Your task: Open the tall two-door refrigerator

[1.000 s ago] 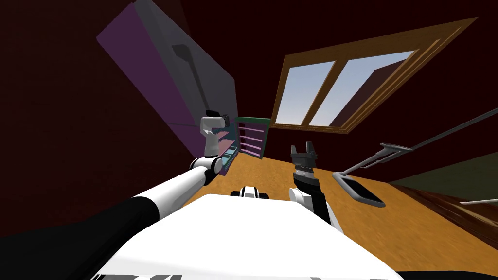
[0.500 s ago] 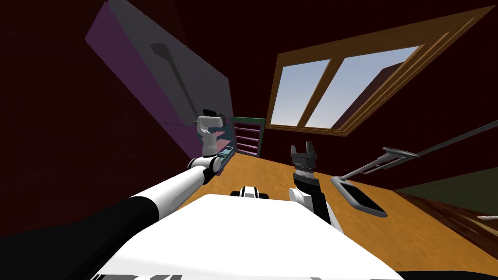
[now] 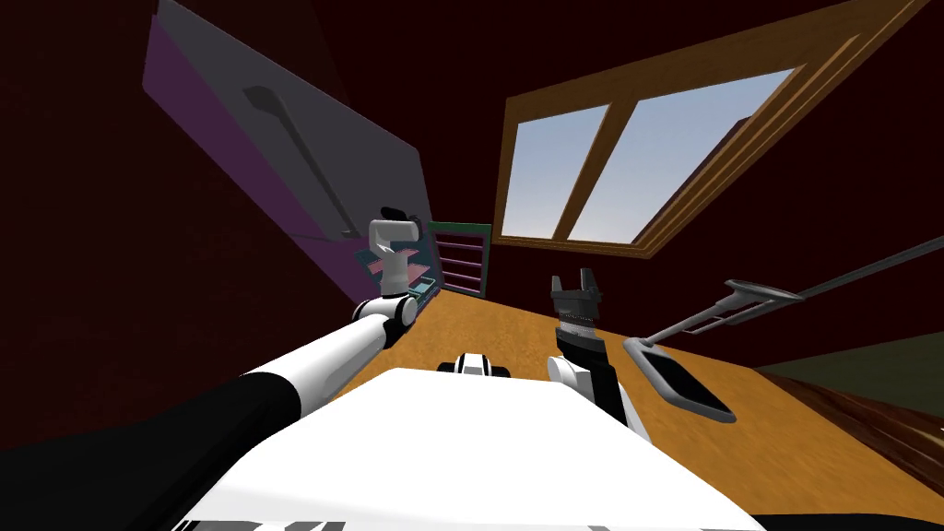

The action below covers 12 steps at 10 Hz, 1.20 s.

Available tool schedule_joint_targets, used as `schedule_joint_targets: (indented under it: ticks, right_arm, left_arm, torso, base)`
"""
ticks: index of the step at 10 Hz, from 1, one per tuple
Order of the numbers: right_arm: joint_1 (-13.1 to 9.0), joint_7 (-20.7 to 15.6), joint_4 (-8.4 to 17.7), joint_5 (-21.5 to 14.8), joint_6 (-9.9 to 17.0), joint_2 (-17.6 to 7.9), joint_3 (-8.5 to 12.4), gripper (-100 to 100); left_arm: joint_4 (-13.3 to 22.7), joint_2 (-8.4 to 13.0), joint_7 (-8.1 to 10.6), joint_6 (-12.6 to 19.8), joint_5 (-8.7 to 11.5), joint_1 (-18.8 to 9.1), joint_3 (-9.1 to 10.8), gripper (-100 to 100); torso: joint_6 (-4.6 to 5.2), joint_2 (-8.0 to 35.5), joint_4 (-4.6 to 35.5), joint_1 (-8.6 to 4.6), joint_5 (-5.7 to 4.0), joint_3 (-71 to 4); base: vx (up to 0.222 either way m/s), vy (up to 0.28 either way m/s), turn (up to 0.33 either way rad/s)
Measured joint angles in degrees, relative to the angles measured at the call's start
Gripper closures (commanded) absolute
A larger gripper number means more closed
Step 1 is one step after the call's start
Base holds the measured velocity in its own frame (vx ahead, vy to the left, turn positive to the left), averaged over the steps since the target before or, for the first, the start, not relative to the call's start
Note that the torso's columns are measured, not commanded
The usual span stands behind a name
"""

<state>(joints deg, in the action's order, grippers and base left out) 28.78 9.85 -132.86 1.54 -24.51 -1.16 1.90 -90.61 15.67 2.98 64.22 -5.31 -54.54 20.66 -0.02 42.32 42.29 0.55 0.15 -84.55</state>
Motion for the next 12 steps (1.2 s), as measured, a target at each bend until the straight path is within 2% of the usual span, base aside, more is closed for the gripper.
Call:
schedule_joint_targets:
  ticks: [1,6,12]
  right_arm:
    - [0.0,0.0,0.0,0.0,0.0,0.0,0.0,0]
    - [0.0,0.0,0.0,0.0,0.0,0.0,0.0,0]
    - [0.0,0.0,0.0,0.0,0.0,0.0,0.0,0]
  left_arm:
    - [0.2,-0.1,-0.12,-0.1,0.5,-0.1,-0.17,-100]
    - [0.0,-0.5,-0.99,-0.1,2.9,-0.2,-0.9,-100]
    - [1.2,-0.8,-2.29,-0.7,6.5,-1.0,-1.94,-100]
  torso:
    - [-0.03,0.1,0.0,0.43,0.15,0.1]
    - [0.03,0.0,0.0,-0.72,-0.2,0.0]
    - [0.02,-0.1,0.0,-0.56,-0.15,0.0]
  base:
    - [-0.034,0.16,-0.03]
    - [-0.047,0.214,-0.023]
    - [-0.037,0.225,-0.027]
